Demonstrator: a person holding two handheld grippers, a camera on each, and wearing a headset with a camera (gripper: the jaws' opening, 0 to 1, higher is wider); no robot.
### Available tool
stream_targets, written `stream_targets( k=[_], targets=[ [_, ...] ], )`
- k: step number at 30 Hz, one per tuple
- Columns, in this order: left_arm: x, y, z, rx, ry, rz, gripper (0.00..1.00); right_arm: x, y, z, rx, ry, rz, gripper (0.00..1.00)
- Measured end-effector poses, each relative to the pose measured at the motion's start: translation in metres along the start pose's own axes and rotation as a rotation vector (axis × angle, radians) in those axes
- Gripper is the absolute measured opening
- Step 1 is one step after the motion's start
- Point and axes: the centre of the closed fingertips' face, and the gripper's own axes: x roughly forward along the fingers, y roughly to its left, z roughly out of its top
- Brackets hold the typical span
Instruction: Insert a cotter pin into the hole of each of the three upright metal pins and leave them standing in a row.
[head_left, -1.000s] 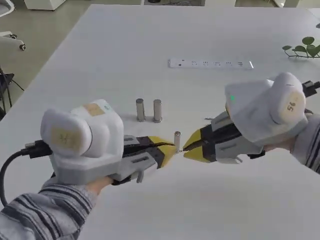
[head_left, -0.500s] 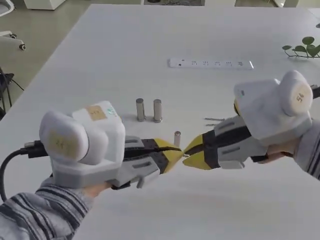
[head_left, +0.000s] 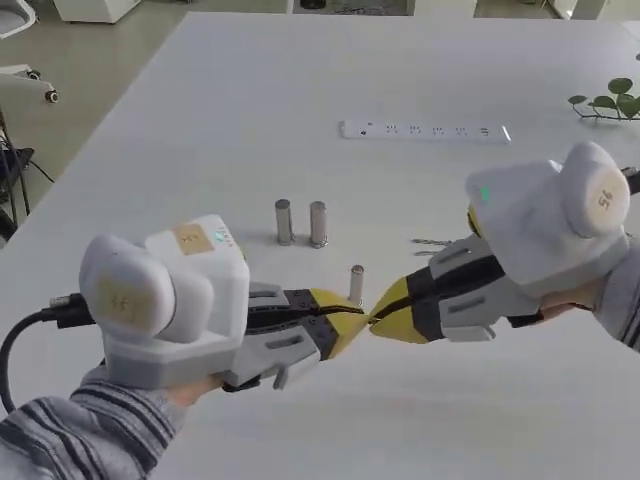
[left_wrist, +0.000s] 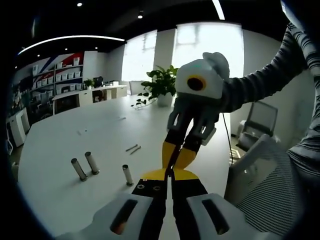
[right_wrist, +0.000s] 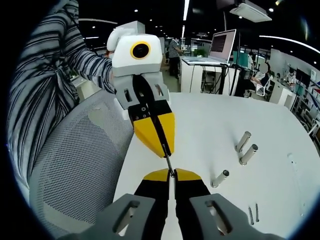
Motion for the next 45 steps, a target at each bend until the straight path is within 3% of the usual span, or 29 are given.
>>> stream_targets(
  k=[6, 11, 13, 19, 27, 31, 36, 42, 45],
  targets=[
    [0.001, 0.000, 0.000, 0.010, -0.008, 0.008, 0.00, 0.000, 0.002, -0.002, -0.095, 0.053, -0.005, 0.00],
    [0.003, 0.003, -0.006, 0.045, 0.020, 0.032, 0.06, -0.002, -0.002, -0.012, -0.131, 0.112, -0.004, 0.00],
    [0.004, 0.006, -0.008, 0.049, 0.023, 0.049, 0.14, -0.003, -0.006, -0.016, -0.129, 0.131, -0.013, 0.00],
    [0.005, 0.018, -0.012, 0.042, 0.013, 0.113, 0.25, -0.009, -0.021, -0.036, -0.084, 0.237, -0.039, 0.00],
    [0.013, 0.035, -0.020, 0.024, 0.015, 0.201, 0.28, -0.011, -0.044, -0.056, -0.059, 0.340, -0.092, 0.00],
    [0.020, 0.045, -0.025, 0.014, 0.013, 0.251, 0.32, -0.012, -0.060, -0.070, -0.095, 0.429, -0.128, 0.00],
    [0.030, 0.061, -0.035, -0.012, 0.040, 0.307, 0.32, -0.007, -0.070, -0.074, -0.069, 0.439, -0.124, 0.00],
    [0.044, 0.074, -0.042, -0.031, 0.065, 0.332, 0.30, -0.003, -0.087, -0.085, -0.041, 0.466, -0.127, 0.00],
    [0.049, 0.078, -0.045, -0.045, 0.075, 0.342, 0.29, -0.002, -0.089, -0.087, -0.040, 0.477, -0.124, 0.00]
  ],
)
